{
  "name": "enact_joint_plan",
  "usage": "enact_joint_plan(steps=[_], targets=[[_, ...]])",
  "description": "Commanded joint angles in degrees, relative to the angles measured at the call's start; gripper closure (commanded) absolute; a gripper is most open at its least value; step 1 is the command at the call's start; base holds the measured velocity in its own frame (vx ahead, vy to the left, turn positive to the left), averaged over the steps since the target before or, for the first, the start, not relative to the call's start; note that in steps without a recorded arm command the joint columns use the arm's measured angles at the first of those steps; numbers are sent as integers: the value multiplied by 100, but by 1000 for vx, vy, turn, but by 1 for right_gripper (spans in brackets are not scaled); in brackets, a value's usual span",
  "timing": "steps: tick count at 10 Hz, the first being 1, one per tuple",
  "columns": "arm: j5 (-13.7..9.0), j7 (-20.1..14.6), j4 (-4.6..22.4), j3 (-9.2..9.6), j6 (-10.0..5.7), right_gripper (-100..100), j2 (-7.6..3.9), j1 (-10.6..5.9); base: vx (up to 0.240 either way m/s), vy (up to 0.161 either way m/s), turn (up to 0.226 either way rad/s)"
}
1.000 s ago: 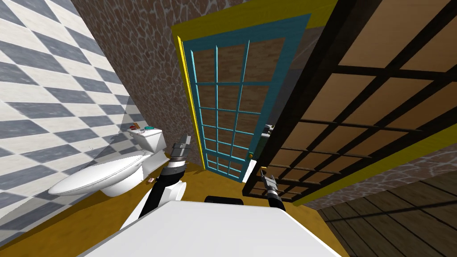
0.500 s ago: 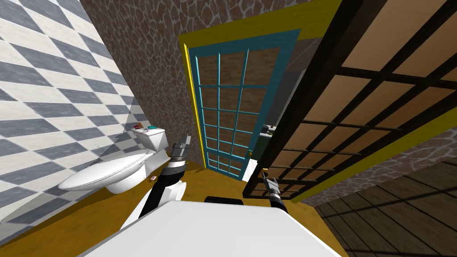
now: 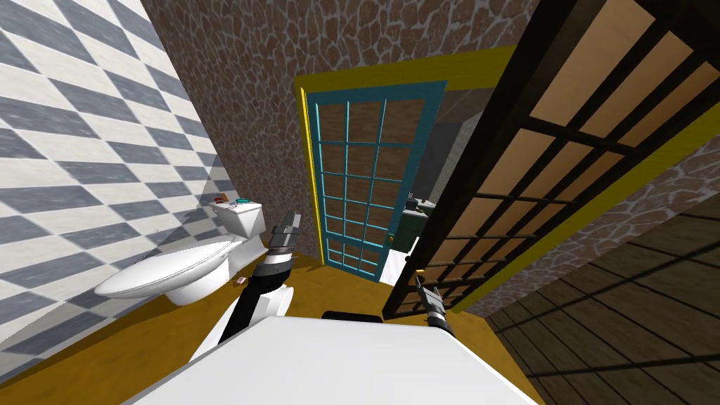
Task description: Pull the door open
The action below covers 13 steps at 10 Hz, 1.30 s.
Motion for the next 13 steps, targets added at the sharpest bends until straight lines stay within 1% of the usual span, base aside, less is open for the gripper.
enact_joint_plan(steps=[1,2,4,5,6,7,8,9,10,12,13], targets=[[-7,-30,-286,-38,286,100,-3,196,0,0,0],[-7,-30,-312,-38,318,100,-3,196,7,-3,17],[-7,-30,-312,-38,328,100,-3,196,12,4,7],[-81,-234,-290,-50,334,100,-32,277,-62,2,20],[-81,-234,-290,-50,334,100,-32,277,-79,-5,32],[-107,-304,-284,-54,336,100,-41,304,-66,-9,25],[-107,-304,-257,-54,326,100,-41,242,-47,-2,-16],[-158,-445,-270,-61,340,100,-60,357,-76,-3,-15],[-158,-445,-540,-61,340,100,-60,357,-88,1,-20],[-158,-445,-309,-61,340,100,-60,357,-17,3,-5],[-158,-445,-270,-61,340,100,-60,357,11,-3,-7]])
